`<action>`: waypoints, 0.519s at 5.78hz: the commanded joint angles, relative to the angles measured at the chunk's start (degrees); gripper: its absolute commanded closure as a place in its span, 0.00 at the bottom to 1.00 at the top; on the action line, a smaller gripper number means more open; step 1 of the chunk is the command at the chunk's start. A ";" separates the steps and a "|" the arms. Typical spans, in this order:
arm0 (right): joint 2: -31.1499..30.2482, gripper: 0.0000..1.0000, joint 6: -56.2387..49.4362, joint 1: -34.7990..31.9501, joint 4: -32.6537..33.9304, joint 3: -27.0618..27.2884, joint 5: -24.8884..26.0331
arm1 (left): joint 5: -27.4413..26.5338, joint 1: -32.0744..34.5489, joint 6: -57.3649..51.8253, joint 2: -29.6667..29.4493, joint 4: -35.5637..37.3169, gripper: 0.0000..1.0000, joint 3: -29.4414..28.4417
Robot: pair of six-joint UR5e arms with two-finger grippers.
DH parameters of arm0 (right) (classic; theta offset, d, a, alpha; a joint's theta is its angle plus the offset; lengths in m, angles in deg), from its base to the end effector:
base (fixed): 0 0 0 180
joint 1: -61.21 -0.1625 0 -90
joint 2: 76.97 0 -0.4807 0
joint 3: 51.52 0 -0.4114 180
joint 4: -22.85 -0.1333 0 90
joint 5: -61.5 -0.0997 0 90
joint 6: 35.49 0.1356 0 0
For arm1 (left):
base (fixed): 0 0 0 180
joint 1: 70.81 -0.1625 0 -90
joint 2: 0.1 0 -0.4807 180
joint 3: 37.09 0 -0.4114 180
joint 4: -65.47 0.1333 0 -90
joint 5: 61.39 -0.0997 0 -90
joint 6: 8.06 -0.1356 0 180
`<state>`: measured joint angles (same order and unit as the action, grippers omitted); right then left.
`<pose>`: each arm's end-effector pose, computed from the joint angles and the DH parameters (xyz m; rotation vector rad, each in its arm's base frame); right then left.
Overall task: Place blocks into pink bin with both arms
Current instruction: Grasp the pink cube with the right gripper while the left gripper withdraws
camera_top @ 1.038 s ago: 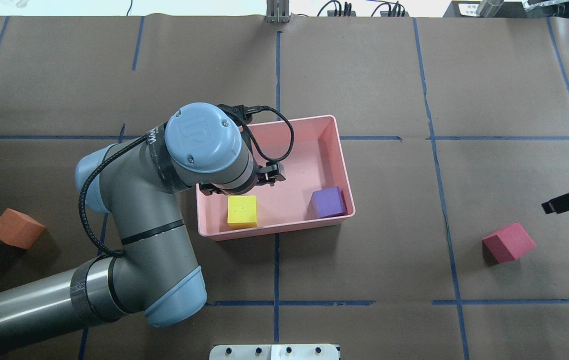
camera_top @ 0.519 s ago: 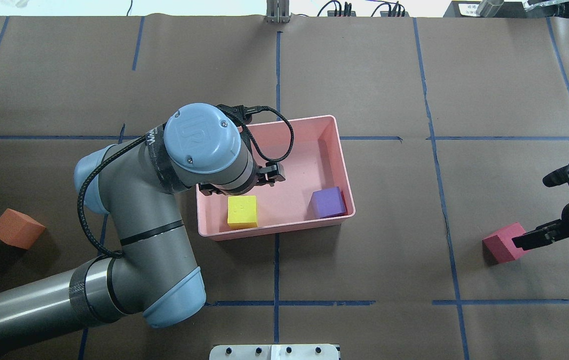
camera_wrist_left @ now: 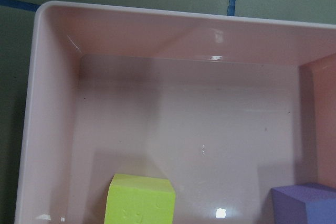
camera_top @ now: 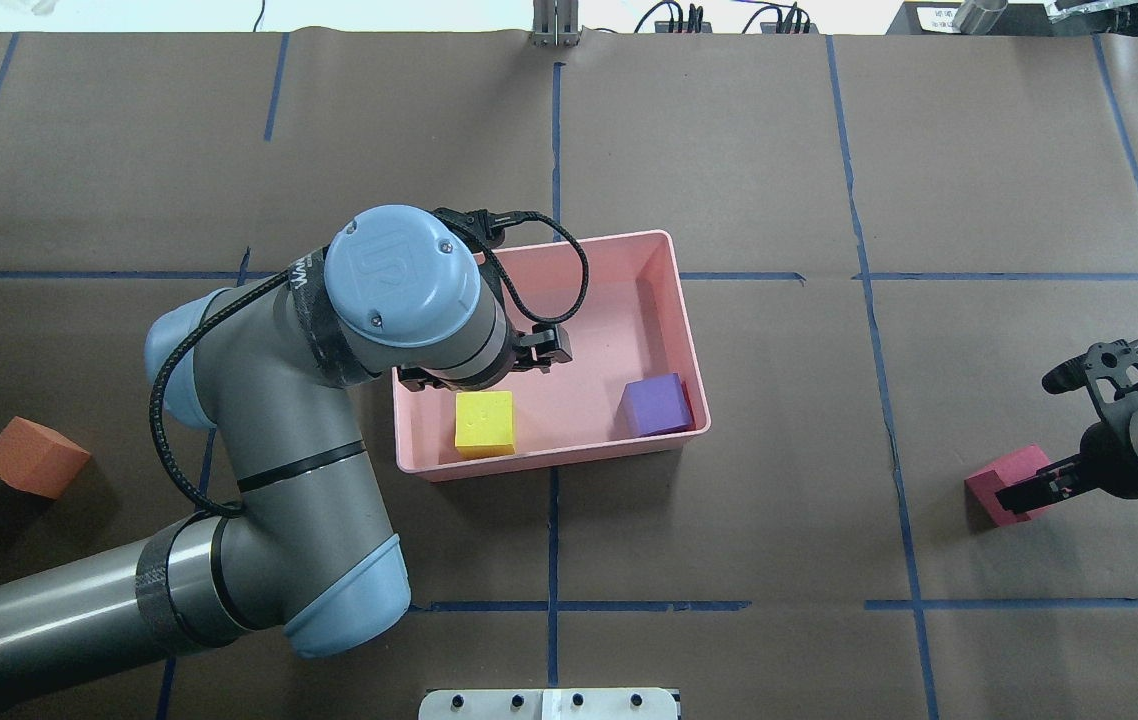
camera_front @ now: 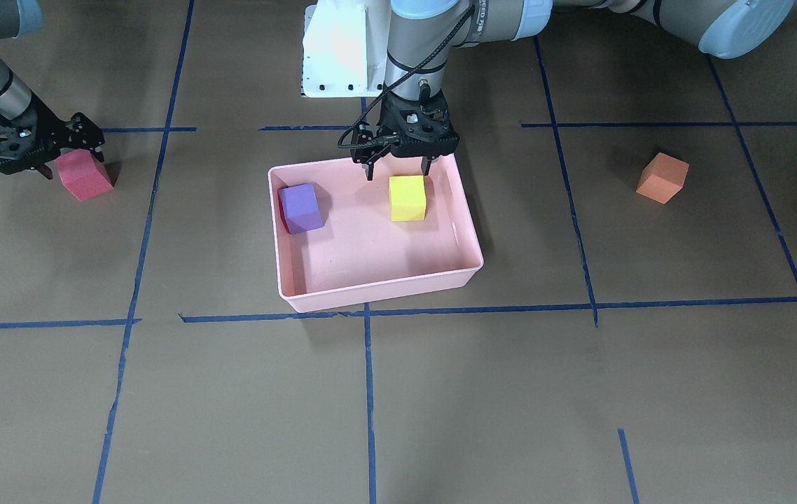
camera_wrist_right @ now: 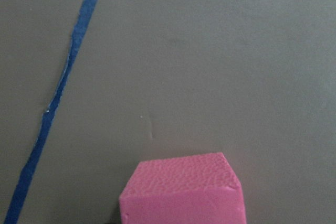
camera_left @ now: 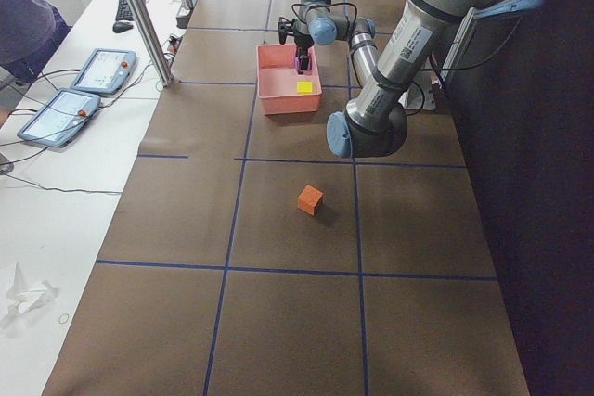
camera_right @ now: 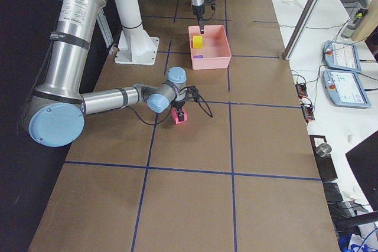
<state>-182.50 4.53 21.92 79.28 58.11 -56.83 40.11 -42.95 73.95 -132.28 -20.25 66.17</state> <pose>-0.2918 -0.3279 0.6298 0.1138 -0.7960 -0.3389 0.5888 -0.4314 0.1856 0.0960 0.9061 -0.2329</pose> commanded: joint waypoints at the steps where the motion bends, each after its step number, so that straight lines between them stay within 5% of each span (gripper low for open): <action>1: 0.42 0.52 0.15 2.28 0.61 -0.91 0.90 | 0.09 0.00 -0.09 0.69 -0.23 0.00 0.45; 2: 0.50 0.71 0.15 2.20 0.61 -0.47 0.90 | 0.18 0.00 -0.18 0.69 -0.24 0.00 0.54; 3: 0.94 0.72 0.15 2.20 0.61 1.45 0.29 | 0.44 0.35 -3.57 0.86 0.20 0.00 0.89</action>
<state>-181.88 4.67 24.05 79.86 58.14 -56.15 40.35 -42.85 72.71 -131.56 -20.35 66.79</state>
